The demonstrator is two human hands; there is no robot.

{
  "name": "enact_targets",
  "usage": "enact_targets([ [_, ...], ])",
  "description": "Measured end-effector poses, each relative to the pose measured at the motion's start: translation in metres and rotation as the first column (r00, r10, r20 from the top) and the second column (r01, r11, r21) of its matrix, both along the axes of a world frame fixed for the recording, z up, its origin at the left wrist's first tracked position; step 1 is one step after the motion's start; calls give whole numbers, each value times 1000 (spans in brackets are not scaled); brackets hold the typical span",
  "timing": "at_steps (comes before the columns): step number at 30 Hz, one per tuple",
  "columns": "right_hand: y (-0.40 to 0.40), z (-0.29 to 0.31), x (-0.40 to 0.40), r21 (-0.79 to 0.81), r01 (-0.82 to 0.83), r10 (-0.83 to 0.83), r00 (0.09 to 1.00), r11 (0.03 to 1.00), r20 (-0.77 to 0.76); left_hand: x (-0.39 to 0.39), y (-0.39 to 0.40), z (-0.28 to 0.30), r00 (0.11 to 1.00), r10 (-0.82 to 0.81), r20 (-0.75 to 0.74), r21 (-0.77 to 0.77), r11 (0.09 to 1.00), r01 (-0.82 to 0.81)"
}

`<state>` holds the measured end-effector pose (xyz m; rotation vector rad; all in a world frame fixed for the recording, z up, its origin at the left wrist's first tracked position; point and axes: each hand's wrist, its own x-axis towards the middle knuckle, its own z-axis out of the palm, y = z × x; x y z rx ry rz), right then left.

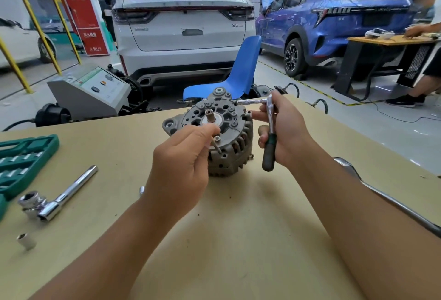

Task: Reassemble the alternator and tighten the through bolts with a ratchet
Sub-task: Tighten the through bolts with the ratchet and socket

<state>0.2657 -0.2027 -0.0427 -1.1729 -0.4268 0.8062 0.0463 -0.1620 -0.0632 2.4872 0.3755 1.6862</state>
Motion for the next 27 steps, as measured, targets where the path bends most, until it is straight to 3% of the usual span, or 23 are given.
enact_targets([
  [6, 1, -1, -6, 27, -34, 34, 999, 999, -16, -5, 3, 1, 1000, -20, 9, -75, 997, 20],
  [17, 1, -3, -8, 50, -29, 28, 1000, 998, 7, -2, -2, -3, 999, -20, -37, -22, 1000, 20],
  [23, 3, -4, -5, 70, 6, -9, 999, 998, 42, -4, -7, -7, 981, 15, -196, -168, 985, -49],
  [27, 5, -9, -5, 40, 94, -91, 993, 995, -72, -6, -11, -9, 950, 34, -312, -217, 970, -106],
])
